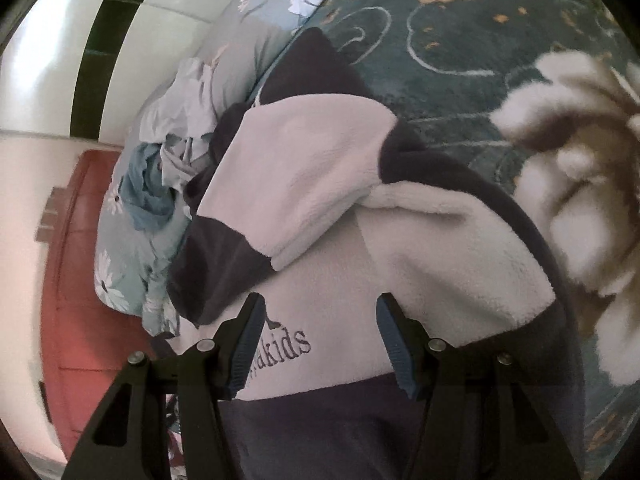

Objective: Fold clothes

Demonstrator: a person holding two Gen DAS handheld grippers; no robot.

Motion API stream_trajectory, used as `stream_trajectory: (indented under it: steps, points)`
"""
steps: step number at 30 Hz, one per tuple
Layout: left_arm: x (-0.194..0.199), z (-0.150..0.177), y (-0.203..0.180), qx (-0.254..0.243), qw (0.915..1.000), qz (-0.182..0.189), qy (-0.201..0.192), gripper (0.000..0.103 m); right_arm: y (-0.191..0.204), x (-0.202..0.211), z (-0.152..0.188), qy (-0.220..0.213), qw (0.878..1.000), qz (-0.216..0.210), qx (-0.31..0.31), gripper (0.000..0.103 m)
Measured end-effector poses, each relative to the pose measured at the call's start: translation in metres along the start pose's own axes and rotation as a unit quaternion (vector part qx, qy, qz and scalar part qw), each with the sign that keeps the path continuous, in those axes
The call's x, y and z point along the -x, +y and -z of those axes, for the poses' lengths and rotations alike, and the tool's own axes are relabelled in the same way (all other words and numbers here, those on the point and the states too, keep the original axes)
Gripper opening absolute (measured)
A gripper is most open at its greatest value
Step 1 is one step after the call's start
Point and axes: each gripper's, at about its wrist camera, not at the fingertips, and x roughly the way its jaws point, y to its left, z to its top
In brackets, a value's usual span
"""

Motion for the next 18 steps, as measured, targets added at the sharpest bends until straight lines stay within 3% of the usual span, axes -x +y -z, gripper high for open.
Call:
stream_trajectory:
  steps: [2,4,9,10,11,12,18]
  points:
    - [-0.016,-0.008,0.011,0.059,0.9981,0.013,0.014,0.064,-0.001,0.000,0.000,0.000,1.000,-0.001,-0.003,0.059]
    - [-0.032,-0.006,0.009,0.073,0.9971,0.003,0.018,0.062,-0.001,0.000,-0.001,0.000,1.000,-0.001,-0.003,0.059]
    - [-0.038,-0.003,-0.004,0.027,0.9990,-0.034,0.011,0.061,-0.005,0.001,0.000,-0.002,1.000,-0.013,-0.023,0.059]
    - [-0.039,-0.002,-0.009,0.018,0.9993,-0.030,0.013,0.045,-0.006,0.000,-0.001,-0.002,1.000,-0.015,-0.026,0.059]
    - [-0.040,-0.002,-0.015,0.008,0.9995,-0.023,0.022,0.017,-0.008,-0.001,-0.002,-0.003,0.999,-0.017,-0.029,0.059]
    - [-0.039,-0.002,-0.019,0.002,0.9994,-0.022,0.027,0.008,-0.007,-0.001,-0.002,-0.003,0.999,-0.018,-0.030,0.059]
    - [0.000,0.004,-0.052,-0.060,0.9972,-0.022,-0.038,0.006,-0.012,-0.003,-0.003,-0.002,0.999,-0.028,-0.038,0.059]
